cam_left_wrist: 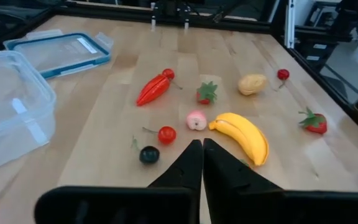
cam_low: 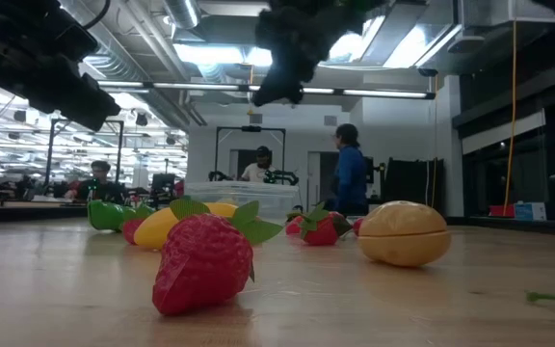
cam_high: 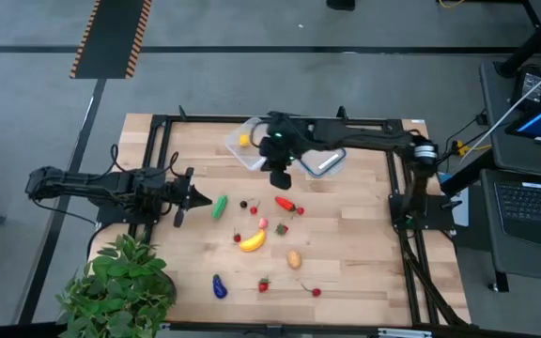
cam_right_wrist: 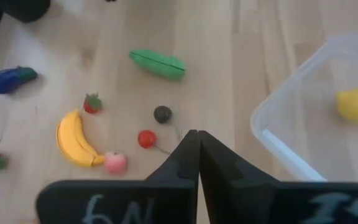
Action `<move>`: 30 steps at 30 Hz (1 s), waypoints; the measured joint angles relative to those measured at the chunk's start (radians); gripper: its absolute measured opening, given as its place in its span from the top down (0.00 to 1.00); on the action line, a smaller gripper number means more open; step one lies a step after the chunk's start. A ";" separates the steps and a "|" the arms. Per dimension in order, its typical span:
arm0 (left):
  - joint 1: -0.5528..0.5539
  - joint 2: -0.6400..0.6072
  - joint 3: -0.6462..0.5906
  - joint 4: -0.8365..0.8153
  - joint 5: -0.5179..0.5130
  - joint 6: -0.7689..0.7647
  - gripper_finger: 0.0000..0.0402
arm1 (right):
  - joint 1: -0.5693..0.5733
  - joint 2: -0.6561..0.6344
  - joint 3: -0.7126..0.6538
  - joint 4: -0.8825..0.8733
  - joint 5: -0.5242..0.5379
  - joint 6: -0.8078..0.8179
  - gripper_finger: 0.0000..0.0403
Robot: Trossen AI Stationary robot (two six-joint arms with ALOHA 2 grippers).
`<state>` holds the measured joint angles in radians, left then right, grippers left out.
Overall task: Pick and placing Produce into tupperware
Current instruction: Put the pea pod into the transparent container
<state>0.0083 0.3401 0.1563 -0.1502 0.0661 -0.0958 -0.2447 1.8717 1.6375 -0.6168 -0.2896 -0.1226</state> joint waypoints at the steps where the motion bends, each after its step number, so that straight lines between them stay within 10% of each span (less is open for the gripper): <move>1: -0.004 0.000 0.000 0.001 -0.004 0.000 0.97 | 0.001 -0.036 -0.065 0.064 0.002 0.015 0.97; 16: -0.008 0.000 0.000 0.127 -0.022 0.061 0.90 | 0.007 -0.565 -0.824 0.739 0.007 0.089 0.96; 30: -0.008 0.000 0.000 0.154 -0.082 0.091 0.97 | 0.005 -0.673 -1.259 1.369 0.007 0.093 0.95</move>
<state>0.0002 0.3401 0.1566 0.0039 -0.0158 -0.0045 -0.2398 1.1984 0.3790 0.7519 -0.2822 -0.0296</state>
